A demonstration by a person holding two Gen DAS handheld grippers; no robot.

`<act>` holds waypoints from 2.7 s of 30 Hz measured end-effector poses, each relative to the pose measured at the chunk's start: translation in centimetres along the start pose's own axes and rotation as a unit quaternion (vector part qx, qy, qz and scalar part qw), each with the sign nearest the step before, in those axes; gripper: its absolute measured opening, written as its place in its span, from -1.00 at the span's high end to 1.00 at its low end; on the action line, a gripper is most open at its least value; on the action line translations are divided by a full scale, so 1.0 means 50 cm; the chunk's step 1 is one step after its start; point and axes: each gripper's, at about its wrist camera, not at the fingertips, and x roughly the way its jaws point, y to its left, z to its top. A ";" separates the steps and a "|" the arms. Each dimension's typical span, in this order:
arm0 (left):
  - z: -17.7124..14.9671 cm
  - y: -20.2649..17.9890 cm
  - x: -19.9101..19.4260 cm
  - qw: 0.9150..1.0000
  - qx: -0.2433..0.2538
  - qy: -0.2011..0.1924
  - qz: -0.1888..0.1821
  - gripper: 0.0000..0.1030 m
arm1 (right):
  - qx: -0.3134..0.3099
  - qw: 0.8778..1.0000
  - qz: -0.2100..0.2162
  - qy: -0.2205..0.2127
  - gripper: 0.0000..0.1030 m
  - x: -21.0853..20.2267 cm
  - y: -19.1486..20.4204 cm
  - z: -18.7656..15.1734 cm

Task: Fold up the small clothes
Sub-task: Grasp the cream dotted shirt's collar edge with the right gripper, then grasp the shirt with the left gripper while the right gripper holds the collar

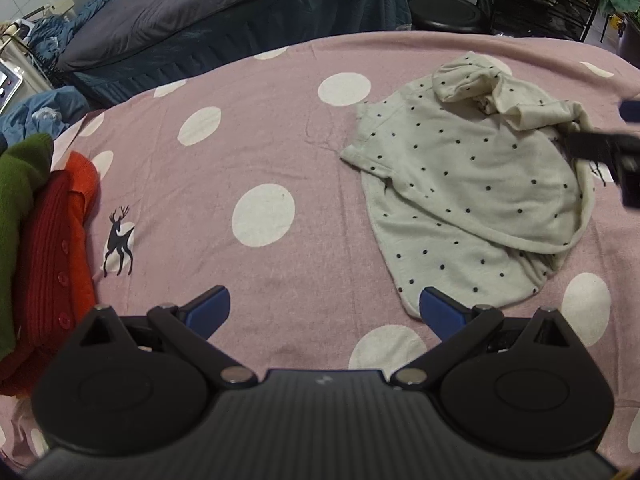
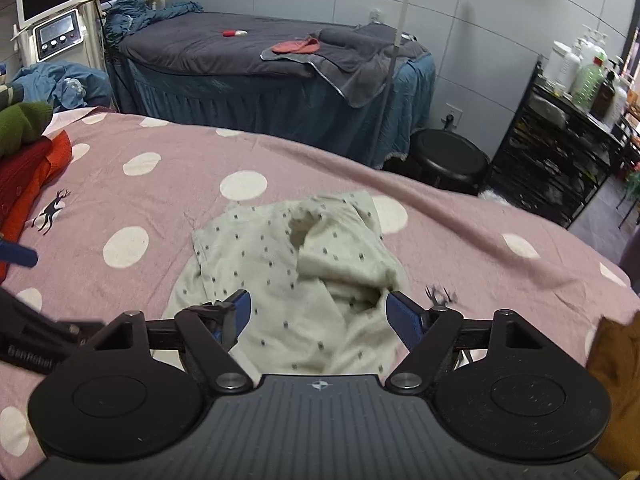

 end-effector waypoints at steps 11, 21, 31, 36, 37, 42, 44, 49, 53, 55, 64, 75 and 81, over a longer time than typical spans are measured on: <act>-0.052 0.052 0.027 0.999 -0.013 0.025 0.024 -1.00 | -0.132 0.989 -0.060 0.024 -0.87 0.230 0.055 0.096; -0.051 0.080 0.036 0.999 -0.034 0.028 0.024 -1.00 | -0.065 0.996 -0.062 0.000 0.77 0.201 -0.003 0.093; 0.058 0.068 -0.033 0.996 -0.044 -0.054 -0.059 -1.00 | 0.100 0.989 0.073 -0.076 0.88 -0.273 -0.084 -0.020; 0.084 0.056 -0.064 0.983 -0.068 -0.083 -0.148 -1.00 | 0.113 0.990 0.043 -0.077 0.89 -0.382 -0.099 -0.069; 0.086 0.046 -0.066 0.983 -0.065 -0.080 -0.154 -0.99 | 0.119 0.990 0.028 -0.066 0.89 -0.379 -0.097 -0.078; 0.076 -0.029 -0.068 0.984 0.021 -0.082 -0.154 -0.91 | 0.203 0.979 -0.004 -0.035 0.89 -0.393 -0.110 -0.156; 0.055 -0.078 -0.064 0.982 0.092 -0.096 -0.132 -0.80 | 0.245 0.969 -0.041 -0.010 0.89 -0.387 -0.122 -0.191; 0.000 -0.199 -0.029 0.950 0.257 -0.100 -0.149 -0.23 | 0.247 0.967 -0.063 -0.009 0.89 -0.381 -0.120 -0.217; 0.017 -0.181 0.028 0.954 0.132 -0.032 -0.266 -0.17 | 0.261 0.963 -0.070 -0.017 0.88 -0.379 -0.112 -0.219; 0.025 -0.140 0.049 0.947 0.026 -0.024 -0.320 -0.29 | 0.259 0.963 -0.073 -0.012 0.88 -0.380 -0.115 -0.240; 0.063 -0.134 0.146 0.922 -0.088 0.019 -0.376 -0.36 | 0.259 0.963 -0.074 -0.003 0.87 -0.383 -0.128 -0.277; 0.130 -0.095 0.014 0.904 -0.085 -0.101 -0.406 0.87 | 0.262 0.962 -0.082 -0.009 0.87 -0.388 -0.137 -0.275; 0.178 0.048 -0.163 0.885 -0.108 -0.215 -0.398 0.87 | 0.229 0.965 -0.076 -0.101 0.87 -0.454 -0.120 -0.182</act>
